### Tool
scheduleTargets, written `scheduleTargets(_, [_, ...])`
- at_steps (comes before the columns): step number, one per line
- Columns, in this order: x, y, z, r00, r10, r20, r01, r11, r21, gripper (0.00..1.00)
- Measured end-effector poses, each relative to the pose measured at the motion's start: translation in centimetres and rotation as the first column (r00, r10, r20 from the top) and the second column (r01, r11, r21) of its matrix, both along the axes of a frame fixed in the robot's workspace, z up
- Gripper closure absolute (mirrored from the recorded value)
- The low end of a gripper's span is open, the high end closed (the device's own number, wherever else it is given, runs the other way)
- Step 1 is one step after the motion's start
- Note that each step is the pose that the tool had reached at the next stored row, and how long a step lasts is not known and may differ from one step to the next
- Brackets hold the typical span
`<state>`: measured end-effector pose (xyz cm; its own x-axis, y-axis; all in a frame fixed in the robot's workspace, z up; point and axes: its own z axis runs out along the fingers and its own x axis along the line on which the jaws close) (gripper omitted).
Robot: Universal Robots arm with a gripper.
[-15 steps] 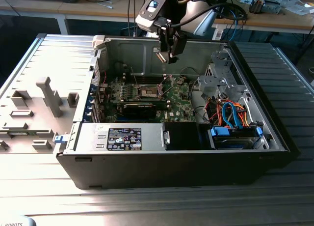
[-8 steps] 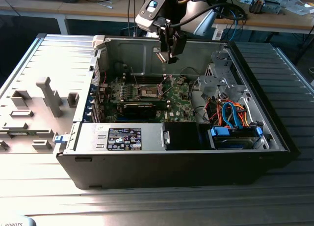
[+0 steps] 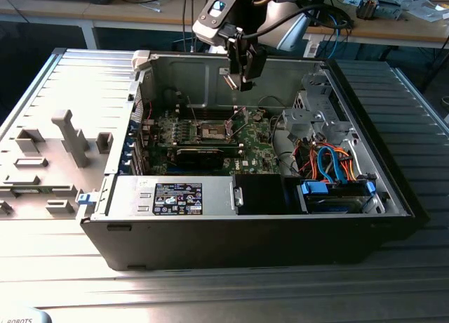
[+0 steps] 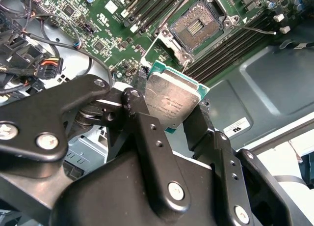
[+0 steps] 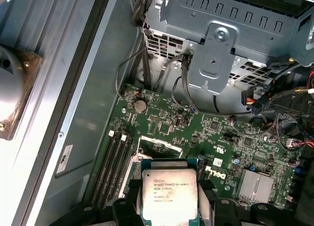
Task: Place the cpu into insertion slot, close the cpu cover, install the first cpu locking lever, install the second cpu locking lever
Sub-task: 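Place the cpu into insertion slot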
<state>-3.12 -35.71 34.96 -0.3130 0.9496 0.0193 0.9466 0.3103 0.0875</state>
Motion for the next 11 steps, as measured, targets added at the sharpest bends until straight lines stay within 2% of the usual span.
scheduleTargets(11, [0.00, 0.00, 0.00, 0.9996, -0.027, 0.0000, 0.027, 0.9996, -0.0001, 0.45])
